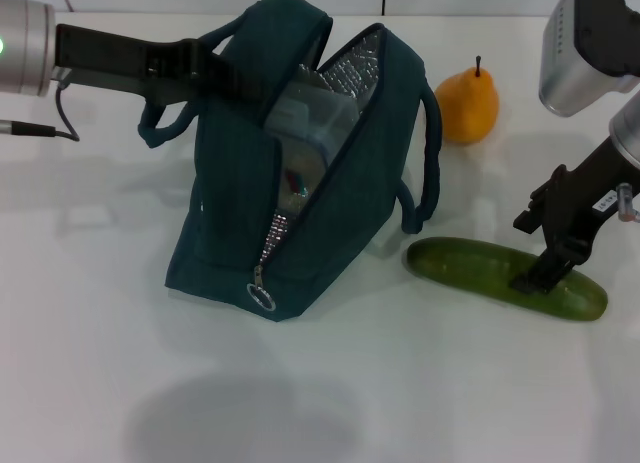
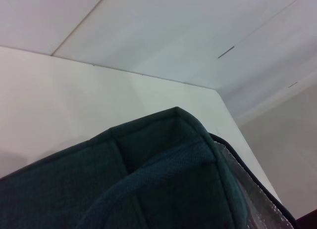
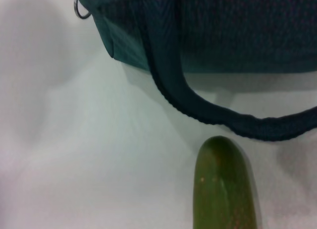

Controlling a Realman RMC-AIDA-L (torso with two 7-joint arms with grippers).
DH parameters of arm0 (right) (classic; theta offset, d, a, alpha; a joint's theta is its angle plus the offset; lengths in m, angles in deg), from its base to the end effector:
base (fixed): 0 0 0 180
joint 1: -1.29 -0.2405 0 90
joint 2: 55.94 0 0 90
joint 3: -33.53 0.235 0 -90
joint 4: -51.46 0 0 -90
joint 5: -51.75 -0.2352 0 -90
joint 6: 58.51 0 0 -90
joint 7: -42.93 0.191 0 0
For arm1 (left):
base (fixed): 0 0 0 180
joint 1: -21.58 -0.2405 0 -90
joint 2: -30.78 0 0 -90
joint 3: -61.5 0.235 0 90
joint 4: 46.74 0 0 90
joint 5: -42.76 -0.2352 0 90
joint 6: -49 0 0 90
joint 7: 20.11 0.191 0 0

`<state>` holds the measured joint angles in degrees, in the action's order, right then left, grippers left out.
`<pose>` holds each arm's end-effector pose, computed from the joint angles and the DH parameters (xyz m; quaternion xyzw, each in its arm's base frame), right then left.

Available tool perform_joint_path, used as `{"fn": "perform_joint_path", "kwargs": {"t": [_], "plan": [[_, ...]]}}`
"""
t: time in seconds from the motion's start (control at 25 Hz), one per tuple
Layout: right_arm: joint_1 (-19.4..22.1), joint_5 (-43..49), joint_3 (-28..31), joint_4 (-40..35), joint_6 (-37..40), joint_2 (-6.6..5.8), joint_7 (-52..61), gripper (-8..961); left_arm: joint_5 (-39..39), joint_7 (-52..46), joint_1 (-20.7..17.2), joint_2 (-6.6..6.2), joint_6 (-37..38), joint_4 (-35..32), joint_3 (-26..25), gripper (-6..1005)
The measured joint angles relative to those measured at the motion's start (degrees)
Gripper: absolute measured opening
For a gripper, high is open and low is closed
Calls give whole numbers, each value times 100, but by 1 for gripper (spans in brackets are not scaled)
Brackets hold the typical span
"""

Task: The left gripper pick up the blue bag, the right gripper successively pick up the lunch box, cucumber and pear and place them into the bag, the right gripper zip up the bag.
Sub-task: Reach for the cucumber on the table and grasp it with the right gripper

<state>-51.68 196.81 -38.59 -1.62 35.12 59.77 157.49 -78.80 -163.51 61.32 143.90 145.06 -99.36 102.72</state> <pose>0.1567 0.3969 -0.0440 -0.9709 0.1045 -0.2144 0.0190 -0.1829 0.4051 0.0443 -0.8223 -0.5363 -0.1843 0.0484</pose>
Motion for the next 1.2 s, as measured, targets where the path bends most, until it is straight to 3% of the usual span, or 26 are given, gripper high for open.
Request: {"fn": "perform_joint_path", "kwargs": {"t": [1.2], "plan": [[75,-356,-373,578,-631,44,1,839,-1,31,-14,29,0,-3,9,40]]}}
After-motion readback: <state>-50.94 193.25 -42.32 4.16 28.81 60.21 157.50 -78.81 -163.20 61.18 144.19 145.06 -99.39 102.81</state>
